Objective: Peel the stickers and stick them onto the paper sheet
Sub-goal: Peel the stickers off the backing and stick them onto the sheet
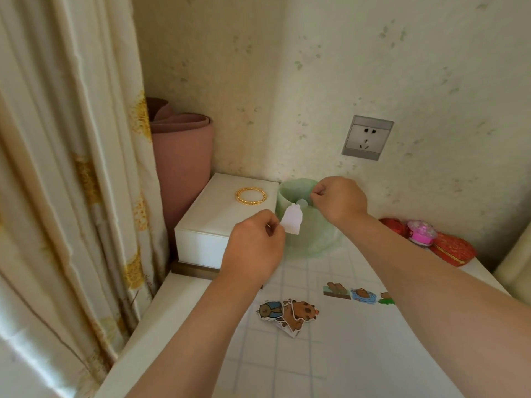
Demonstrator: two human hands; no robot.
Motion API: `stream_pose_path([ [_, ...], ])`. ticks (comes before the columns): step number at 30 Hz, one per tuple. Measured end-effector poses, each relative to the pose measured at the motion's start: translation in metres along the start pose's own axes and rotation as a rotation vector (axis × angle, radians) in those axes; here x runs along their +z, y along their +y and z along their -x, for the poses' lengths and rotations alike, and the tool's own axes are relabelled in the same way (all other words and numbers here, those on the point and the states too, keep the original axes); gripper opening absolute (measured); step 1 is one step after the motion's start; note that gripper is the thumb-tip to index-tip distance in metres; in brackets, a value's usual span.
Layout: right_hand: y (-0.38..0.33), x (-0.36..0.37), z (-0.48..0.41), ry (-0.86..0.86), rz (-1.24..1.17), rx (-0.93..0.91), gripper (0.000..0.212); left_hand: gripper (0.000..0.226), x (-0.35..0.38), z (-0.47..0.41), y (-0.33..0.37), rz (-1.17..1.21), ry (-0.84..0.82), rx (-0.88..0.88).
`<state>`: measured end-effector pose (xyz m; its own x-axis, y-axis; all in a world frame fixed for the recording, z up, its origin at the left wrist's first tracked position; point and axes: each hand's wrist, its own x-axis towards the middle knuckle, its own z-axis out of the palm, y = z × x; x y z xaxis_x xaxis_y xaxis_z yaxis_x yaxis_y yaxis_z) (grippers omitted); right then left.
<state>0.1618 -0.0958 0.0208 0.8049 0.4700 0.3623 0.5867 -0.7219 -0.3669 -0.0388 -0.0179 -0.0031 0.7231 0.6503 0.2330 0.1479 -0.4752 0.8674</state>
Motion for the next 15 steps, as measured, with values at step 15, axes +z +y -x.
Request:
stream_pose_path([
  [15, 0.013, -0.066, 0.123, -0.295, -0.717, 0.486, 0.031, 0.011, 0.045, 0.02, 0.012, -0.439, 0.023, 0.532],
])
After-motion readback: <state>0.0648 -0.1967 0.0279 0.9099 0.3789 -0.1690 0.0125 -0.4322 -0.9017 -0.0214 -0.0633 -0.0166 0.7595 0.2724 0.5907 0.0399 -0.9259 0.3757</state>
